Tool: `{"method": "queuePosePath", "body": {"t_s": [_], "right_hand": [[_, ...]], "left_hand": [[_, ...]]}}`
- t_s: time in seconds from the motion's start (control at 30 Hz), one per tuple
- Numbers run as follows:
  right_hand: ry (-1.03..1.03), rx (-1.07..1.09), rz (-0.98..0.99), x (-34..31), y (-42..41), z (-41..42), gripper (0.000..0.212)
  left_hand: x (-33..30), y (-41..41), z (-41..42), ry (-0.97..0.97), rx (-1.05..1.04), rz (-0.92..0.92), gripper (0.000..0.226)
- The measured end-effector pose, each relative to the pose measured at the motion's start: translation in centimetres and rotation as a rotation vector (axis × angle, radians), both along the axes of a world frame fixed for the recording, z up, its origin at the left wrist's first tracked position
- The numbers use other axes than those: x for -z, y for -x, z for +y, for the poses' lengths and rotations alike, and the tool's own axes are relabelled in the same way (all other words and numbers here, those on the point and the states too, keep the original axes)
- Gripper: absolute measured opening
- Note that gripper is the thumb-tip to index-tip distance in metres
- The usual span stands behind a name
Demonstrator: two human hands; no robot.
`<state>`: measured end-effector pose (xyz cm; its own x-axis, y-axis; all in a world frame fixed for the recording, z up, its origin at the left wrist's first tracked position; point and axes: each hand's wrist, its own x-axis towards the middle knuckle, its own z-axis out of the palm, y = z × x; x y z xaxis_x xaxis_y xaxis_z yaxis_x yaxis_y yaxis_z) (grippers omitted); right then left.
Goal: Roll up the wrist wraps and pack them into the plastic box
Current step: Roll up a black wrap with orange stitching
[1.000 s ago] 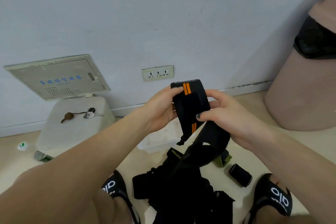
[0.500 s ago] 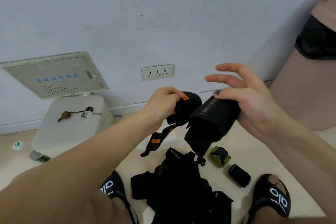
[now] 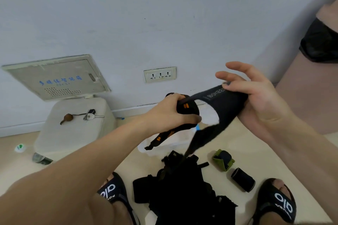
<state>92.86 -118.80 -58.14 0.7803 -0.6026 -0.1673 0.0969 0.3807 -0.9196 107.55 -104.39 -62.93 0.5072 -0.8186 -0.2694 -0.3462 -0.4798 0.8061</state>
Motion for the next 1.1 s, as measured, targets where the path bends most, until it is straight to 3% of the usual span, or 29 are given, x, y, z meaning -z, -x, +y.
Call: {"method": "queuePosePath", "body": {"t_s": [0.1,0.27,0.4,0.57,0.7,0.87,1.1], "right_hand": [[0.001,-0.036,0.039,0.2,0.0,0.5,0.048],[-0.015,-0.051,0.237,1.0,0.0,1.4,0.051],[-0.027,-0.179,0.429,2.2,0.2,3.1,0.049],[0.127,-0.160,0.563,2.2,0.2,3.5,0.034],[0.196,-0.250,0.565,2.5,0.0,3.2,0.016],[0.175,-0.372,0.438,2.6,-0.6,3.5,0.025],[0.201,-0.298,0.271,2.8,-1.3,4.2,0.020]], "left_hand": [[0.7,-0.6,-0.2,0.046,-0.105,-0.166,0.014],[0.0,-2.0,0.3,0.202,-0.280,-0.065,0.024],[-0.9,-1.5,0.6,0.246,-0.257,-0.042,0.028],[-0.9,-1.5,0.4,0.225,-0.240,-0.015,0.026],[-0.7,-1.5,0.3,0.221,-0.235,0.015,0.024],[-1.4,-0.8,0.3,0.235,-0.204,0.068,0.027],[-1.3,0.1,0.3,0.205,-0.137,0.097,0.019]]}}
